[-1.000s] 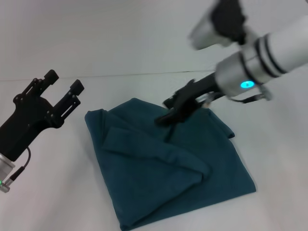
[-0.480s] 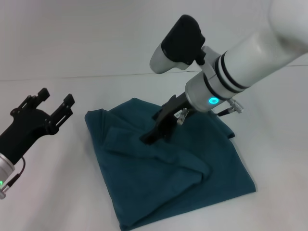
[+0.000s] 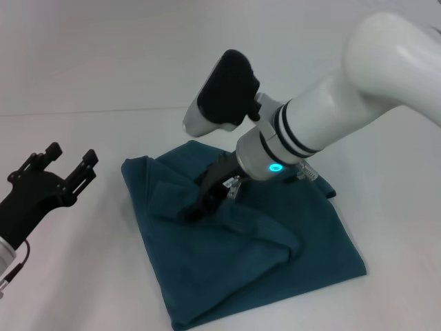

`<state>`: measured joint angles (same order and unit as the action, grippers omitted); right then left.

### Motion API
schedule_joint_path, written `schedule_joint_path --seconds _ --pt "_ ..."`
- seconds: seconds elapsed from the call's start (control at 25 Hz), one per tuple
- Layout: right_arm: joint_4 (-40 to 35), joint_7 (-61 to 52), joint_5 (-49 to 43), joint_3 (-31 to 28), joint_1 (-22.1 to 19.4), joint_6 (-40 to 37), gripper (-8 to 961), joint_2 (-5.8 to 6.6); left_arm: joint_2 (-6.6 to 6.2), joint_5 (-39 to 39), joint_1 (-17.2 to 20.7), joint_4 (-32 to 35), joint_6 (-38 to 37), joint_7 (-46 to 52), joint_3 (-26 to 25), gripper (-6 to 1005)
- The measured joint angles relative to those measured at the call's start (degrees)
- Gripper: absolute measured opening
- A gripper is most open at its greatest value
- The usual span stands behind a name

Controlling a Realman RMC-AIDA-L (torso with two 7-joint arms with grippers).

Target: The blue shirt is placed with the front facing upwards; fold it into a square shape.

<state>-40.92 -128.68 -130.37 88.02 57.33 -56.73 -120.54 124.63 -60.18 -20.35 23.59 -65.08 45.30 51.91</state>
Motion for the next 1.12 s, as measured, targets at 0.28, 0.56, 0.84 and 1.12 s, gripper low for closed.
schedule_joint_path --seconds 0.28,0.56,0.84,1.12 --pt "0.1 -0.9 0.0 4.5 0.3 3.0 779 -0.19 0.0 0.1 0.2 -0.7 -0.3 -0.4 -0.9 726" --pt "0.9 -2.6 -0.9 7.1 0.4 5.9 752 0.02 0.0 0.1 0.0 -0.9 -0.3 -0.4 -0.9 727" --pt "2.8 -2.2 -1.2 7.1 1.2 6.7 530 0.05 0.0 0.2 -0.5 -1.0 -0.1 -0.4 -0.6 727" --pt "1.0 -2.4 -1.2 6.6 0.2 6.9 140 0.21 0.0 0.1 -0.6 -1.0 0.0 -0.4 -0.7 727"
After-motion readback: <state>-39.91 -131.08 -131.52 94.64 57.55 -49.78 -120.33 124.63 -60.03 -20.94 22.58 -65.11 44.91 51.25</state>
